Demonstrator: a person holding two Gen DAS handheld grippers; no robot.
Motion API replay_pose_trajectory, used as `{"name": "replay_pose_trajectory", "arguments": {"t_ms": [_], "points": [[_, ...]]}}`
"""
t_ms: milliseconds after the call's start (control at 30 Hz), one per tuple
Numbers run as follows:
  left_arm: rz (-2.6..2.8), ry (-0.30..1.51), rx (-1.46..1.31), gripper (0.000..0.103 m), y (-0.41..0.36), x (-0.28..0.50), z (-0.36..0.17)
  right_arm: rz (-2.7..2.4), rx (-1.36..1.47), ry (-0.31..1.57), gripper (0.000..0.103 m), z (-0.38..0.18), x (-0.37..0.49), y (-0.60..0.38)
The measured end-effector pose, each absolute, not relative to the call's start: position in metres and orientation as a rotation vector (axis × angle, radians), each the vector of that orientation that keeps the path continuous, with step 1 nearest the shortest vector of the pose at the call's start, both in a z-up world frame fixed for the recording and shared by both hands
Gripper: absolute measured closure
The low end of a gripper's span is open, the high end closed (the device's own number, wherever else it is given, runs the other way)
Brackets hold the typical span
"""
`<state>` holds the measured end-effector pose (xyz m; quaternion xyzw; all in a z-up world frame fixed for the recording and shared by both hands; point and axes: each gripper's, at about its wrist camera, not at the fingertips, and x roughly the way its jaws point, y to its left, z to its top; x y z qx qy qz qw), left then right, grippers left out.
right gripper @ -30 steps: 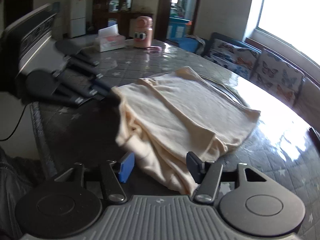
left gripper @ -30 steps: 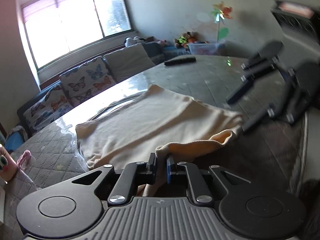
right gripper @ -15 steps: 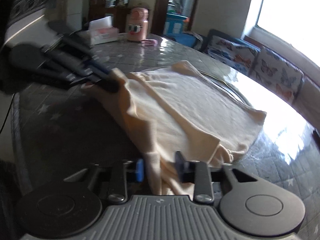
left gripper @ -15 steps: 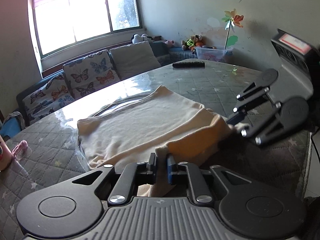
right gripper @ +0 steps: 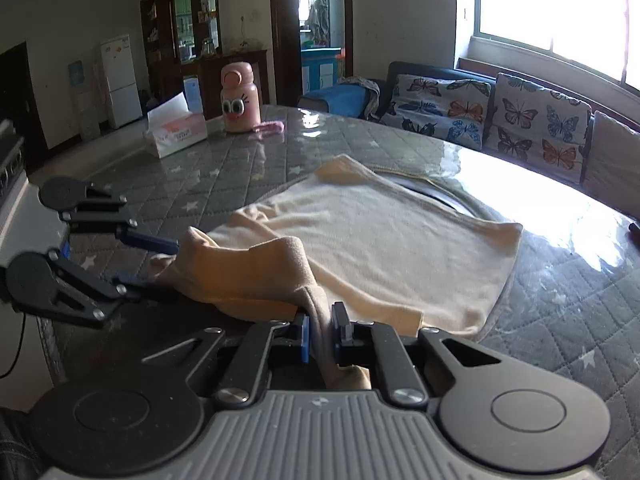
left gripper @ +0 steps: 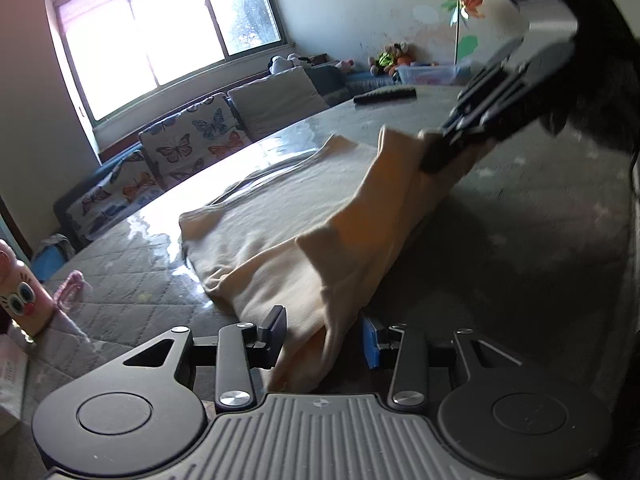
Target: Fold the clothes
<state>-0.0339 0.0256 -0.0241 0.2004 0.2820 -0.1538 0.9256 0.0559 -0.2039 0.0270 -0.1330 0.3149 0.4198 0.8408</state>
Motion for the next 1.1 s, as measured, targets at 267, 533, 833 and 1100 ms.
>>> {"name": "replay_pose_trajectory", "arguments": {"t_ms": [267,533,833,1100], "points": [[-0.316,0.549,0.4,0.095,0.032,-0.031,-0.018,0.864,-0.25,0.649,0.098,0.028,0.053,-0.208],[-0.348,0.491,0.367,0.097,0.031,-0.061,0.015,0.883,-0.213,0.602,0.099,0.046,0.03,-0.225],[-0.41,0.484,0.297,0.097,0.028,-0.128,0.051,0.959,-0.145,0.582,0.099,0.078,-0.037,-0.262],[-0.372,0.483,0.286,0.097,0.027,-0.092,0.049,0.923,-0.141,0.603,0.099,0.075,-0.022,-0.256]]}}
